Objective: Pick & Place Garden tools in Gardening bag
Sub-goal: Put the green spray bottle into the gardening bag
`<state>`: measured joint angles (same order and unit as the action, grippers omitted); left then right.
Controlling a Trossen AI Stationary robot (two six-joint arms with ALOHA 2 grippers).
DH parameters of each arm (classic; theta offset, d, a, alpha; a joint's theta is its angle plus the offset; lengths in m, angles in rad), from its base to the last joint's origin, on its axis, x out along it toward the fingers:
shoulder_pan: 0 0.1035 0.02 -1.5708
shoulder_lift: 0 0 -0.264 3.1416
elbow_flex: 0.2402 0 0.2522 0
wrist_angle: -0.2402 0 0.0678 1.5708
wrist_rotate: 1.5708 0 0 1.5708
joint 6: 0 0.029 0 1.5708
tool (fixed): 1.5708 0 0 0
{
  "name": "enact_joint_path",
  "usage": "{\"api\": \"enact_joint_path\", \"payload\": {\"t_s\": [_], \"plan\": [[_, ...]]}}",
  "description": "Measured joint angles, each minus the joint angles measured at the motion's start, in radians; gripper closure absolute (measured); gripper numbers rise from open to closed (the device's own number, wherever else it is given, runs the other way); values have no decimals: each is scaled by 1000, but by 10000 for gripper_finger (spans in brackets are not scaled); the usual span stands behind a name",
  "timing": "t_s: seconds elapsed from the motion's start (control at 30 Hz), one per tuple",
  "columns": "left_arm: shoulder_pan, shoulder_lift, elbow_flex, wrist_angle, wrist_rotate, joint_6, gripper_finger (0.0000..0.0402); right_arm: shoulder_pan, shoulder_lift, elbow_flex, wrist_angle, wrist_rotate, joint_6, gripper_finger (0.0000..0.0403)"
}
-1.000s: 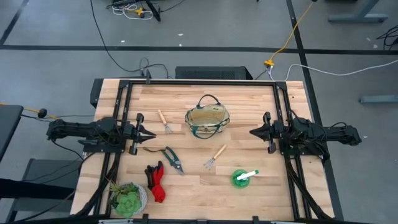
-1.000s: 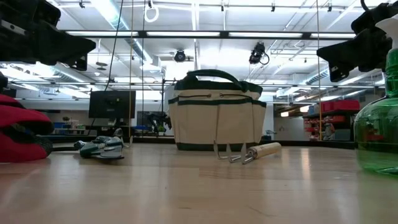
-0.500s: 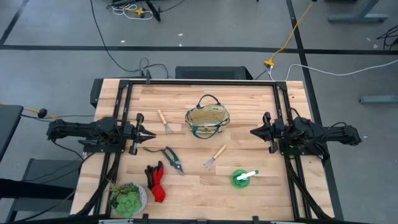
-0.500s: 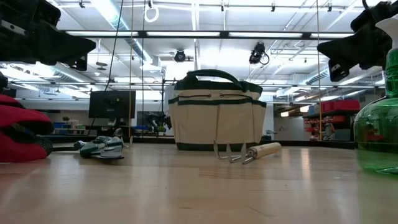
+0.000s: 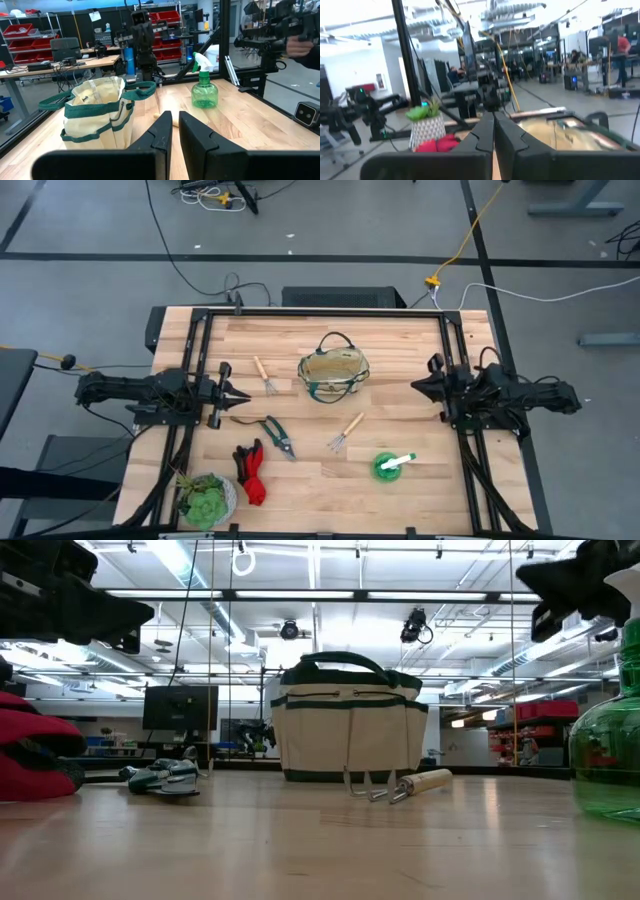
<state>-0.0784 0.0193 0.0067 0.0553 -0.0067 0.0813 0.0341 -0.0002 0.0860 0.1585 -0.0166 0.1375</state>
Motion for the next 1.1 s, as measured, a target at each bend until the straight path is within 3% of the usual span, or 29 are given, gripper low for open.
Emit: {"api": "enact_joint_path", "payload": {"t_s": [0.87,1.1], "plan": [[0,0,0,0,0,0,360,0,15,355,-51,1,-4,387],[0,0,0,0,0,0,360,0,83,457,-124,61,-3,387]]}}
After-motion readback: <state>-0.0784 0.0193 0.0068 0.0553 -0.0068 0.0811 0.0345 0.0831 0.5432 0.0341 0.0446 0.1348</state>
